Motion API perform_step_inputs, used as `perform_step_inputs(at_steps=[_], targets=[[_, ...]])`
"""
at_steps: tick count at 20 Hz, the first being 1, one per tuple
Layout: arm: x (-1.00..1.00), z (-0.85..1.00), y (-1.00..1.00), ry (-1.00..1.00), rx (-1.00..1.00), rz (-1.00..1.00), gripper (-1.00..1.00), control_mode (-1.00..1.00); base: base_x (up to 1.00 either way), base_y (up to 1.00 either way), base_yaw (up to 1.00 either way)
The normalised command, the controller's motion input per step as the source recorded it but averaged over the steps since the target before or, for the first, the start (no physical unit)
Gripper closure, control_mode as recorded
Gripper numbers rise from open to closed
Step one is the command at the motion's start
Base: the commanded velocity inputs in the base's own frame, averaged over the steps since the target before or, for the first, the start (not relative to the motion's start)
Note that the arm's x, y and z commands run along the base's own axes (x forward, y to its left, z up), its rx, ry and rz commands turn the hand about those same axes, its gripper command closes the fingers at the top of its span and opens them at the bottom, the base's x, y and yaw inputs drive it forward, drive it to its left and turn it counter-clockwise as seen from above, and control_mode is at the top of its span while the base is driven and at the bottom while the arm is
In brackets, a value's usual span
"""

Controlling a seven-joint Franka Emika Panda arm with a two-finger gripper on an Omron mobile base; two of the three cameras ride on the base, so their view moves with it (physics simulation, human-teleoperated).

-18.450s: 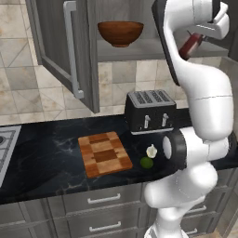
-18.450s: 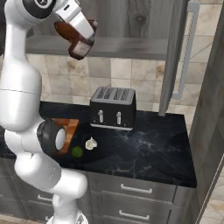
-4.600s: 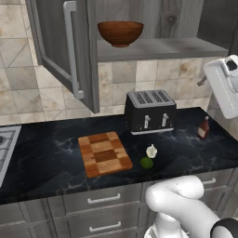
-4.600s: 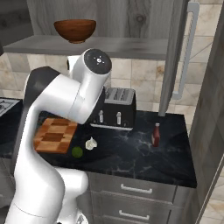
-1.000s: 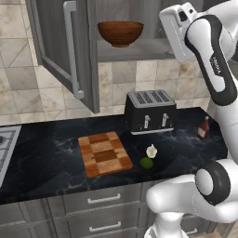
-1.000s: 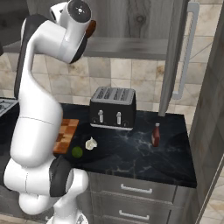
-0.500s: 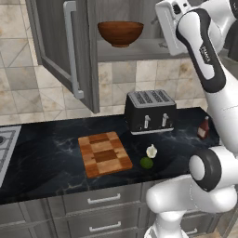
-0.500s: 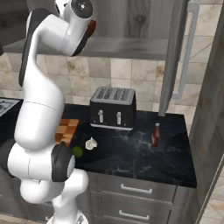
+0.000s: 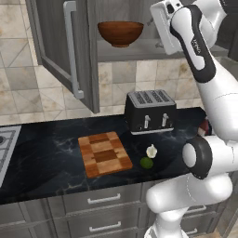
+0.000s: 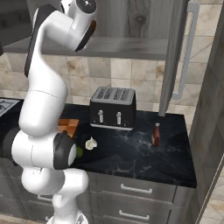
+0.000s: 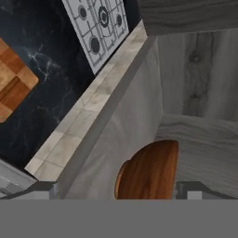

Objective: Open the cabinet. Place the bowl and condiment on the counter. Then place the lime and garlic on the cutting board.

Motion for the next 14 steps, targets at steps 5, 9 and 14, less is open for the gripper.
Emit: perform_step_inputs(at_steps=[5,9,14], targets=[[0.39,-0.01,0.00,0.10,0.01,-0.03,-1.00,-1.00,0.00,0.00,0.00],[0.38,0.00,0.00,0.04,0.03,-0.04,-1.00,-1.00,0.00,0.00,0.00],[0.42,-0.03,0.00,0.03,0.01,-0.03,-1.00,-1.00,0.00,0.00,0.00]])
